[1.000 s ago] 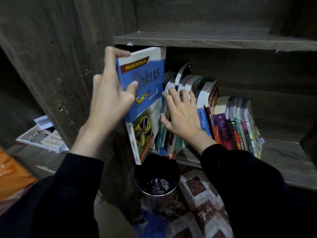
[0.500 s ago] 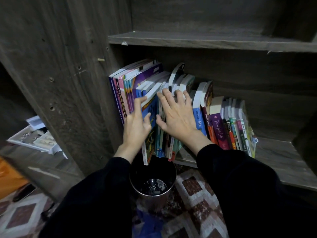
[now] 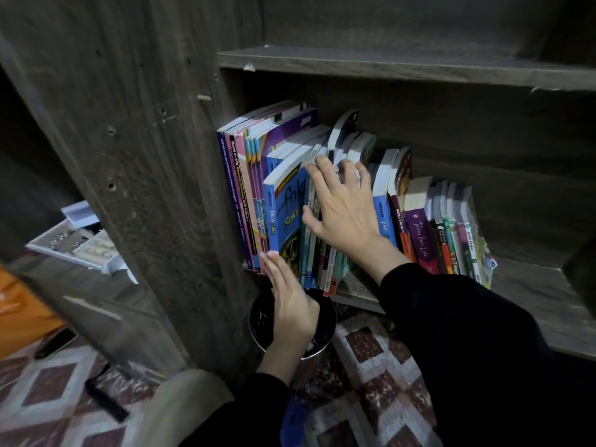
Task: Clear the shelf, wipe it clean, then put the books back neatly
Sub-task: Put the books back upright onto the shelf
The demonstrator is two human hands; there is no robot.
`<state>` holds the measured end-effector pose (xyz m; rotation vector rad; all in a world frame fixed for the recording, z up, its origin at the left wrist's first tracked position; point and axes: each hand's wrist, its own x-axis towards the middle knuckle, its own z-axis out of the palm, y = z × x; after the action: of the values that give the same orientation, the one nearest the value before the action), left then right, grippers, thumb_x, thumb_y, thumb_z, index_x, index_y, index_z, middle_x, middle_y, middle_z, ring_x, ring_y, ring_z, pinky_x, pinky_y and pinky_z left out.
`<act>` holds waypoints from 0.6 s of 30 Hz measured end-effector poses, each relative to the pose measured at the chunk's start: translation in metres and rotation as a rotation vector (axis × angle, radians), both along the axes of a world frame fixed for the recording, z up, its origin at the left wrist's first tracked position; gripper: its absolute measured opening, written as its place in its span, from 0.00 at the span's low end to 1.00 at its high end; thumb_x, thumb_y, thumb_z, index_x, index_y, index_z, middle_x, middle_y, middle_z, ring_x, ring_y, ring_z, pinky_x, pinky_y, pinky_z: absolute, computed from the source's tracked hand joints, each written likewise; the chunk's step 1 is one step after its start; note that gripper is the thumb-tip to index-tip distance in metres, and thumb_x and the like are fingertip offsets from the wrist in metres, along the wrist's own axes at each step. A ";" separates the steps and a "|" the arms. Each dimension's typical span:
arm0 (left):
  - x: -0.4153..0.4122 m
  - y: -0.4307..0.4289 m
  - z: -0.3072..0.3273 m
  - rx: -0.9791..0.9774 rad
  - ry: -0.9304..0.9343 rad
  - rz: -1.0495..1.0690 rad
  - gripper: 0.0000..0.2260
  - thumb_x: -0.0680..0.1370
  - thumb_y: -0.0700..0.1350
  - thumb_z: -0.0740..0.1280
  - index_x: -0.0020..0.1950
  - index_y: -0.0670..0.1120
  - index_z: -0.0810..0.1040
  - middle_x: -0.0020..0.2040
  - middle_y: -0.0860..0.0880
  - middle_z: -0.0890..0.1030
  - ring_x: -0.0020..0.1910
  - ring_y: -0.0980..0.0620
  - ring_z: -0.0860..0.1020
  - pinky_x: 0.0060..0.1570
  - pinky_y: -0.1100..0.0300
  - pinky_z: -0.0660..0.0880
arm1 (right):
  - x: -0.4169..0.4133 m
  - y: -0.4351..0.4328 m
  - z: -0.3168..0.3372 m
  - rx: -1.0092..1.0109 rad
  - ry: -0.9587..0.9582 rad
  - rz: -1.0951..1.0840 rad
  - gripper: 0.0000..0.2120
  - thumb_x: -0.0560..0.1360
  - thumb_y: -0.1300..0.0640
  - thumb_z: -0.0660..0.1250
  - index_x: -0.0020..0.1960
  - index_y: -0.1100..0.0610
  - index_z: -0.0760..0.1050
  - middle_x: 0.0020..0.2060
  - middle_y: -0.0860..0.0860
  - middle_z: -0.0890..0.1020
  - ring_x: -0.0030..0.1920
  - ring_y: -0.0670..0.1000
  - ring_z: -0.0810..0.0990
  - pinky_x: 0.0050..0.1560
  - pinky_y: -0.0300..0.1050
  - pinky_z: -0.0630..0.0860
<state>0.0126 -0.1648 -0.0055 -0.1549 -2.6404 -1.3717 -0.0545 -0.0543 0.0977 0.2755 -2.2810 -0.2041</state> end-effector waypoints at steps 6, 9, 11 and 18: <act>-0.020 -0.001 0.002 0.012 -0.135 -0.079 0.42 0.74 0.28 0.58 0.74 0.40 0.29 0.74 0.42 0.28 0.75 0.46 0.35 0.72 0.58 0.53 | -0.002 -0.003 -0.001 -0.023 0.002 -0.005 0.31 0.70 0.44 0.65 0.67 0.60 0.68 0.64 0.57 0.73 0.56 0.60 0.66 0.59 0.63 0.69; -0.033 0.003 0.004 0.007 -0.144 -0.162 0.42 0.74 0.27 0.58 0.73 0.39 0.29 0.74 0.40 0.28 0.74 0.47 0.31 0.73 0.54 0.41 | -0.002 -0.003 -0.001 -0.008 0.005 -0.011 0.31 0.70 0.44 0.65 0.68 0.60 0.68 0.64 0.56 0.73 0.56 0.59 0.67 0.60 0.62 0.69; -0.042 0.006 0.006 0.003 -0.166 -0.185 0.42 0.73 0.28 0.58 0.74 0.40 0.29 0.74 0.41 0.29 0.74 0.47 0.30 0.72 0.54 0.37 | -0.002 -0.004 -0.001 0.003 0.002 -0.023 0.31 0.71 0.44 0.64 0.68 0.60 0.68 0.64 0.55 0.73 0.56 0.59 0.67 0.60 0.62 0.69; -0.066 0.004 0.024 0.053 -0.366 -0.238 0.41 0.75 0.33 0.57 0.75 0.49 0.29 0.75 0.42 0.29 0.76 0.45 0.36 0.74 0.45 0.53 | -0.004 -0.006 0.000 0.056 -0.035 -0.090 0.32 0.72 0.43 0.62 0.70 0.60 0.66 0.65 0.54 0.71 0.56 0.60 0.68 0.60 0.60 0.69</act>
<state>-0.0535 -0.1607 0.0184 -0.2387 -2.9551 -1.6869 -0.0590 -0.0600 0.0972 0.2070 -2.3270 -0.3117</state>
